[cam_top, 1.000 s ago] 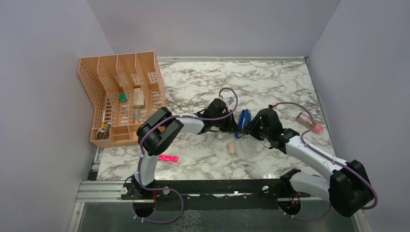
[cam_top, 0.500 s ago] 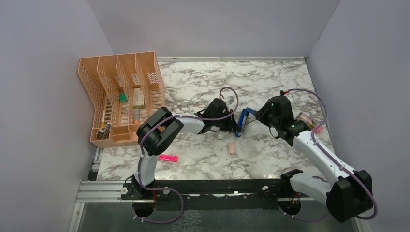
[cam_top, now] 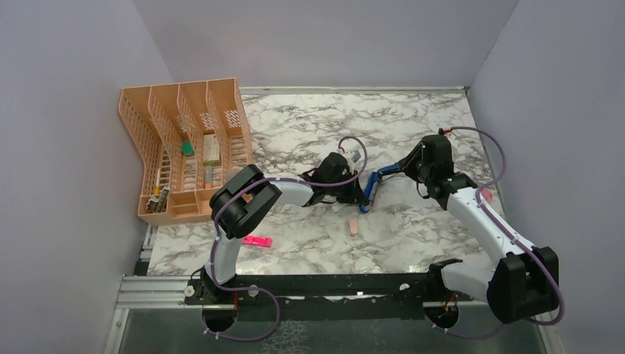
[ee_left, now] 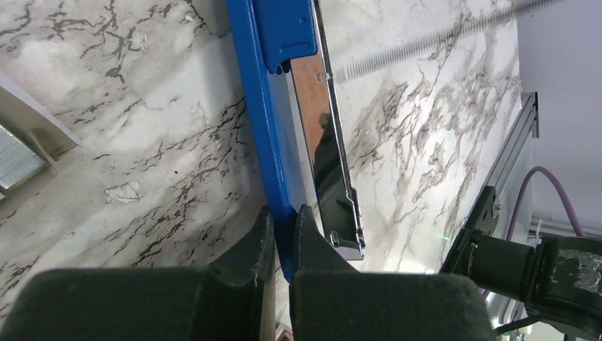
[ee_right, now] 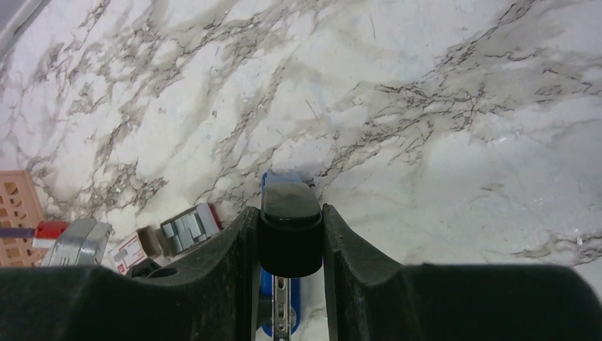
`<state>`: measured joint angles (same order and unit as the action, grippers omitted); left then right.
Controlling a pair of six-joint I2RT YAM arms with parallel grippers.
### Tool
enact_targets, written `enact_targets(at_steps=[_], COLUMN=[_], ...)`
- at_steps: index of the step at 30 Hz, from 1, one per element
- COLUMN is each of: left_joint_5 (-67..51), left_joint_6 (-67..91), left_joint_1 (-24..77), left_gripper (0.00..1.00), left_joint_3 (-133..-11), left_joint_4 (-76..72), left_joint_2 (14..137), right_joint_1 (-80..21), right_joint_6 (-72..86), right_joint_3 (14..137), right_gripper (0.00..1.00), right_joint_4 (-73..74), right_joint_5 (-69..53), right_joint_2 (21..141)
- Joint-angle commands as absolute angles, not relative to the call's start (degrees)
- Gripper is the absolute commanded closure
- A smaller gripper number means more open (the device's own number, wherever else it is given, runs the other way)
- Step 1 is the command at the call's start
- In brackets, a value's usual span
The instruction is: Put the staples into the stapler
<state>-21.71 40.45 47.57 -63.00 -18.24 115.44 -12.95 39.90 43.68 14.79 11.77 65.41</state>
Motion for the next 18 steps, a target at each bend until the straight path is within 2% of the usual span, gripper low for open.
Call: enact_targets(at_steps=[1,8,14,18], left_joint_5=[-26.8,-27.4,-27.0,-27.0], left_joint_6=[35.1,35.6,36.1,36.4], left_joint_1=[50.0,50.2,50.2,50.2], left_gripper=[1.0,1.0,1.0,1.0], left_joint_3=[-63.9,-64.1,-64.4,-64.7], left_joint_4=[-16.8,-16.8,-16.9,-16.9], left_joint_2=[115.1,115.8,116.3,116.8], right_joint_1=[-10.5,-9.2,-8.9,-8.9], right_joint_6=[37.4,37.5,36.8,36.2], right_joint_3=[46.8,47.5,48.4,48.5], right_gripper=[0.66,0.58,0.44,0.38], right_joint_4=[8.0,7.4,7.5,7.4], right_joint_5=[18.3,15.5,12.5,10.1], right_joint_2=[68.6,73.7,77.1,78.5])
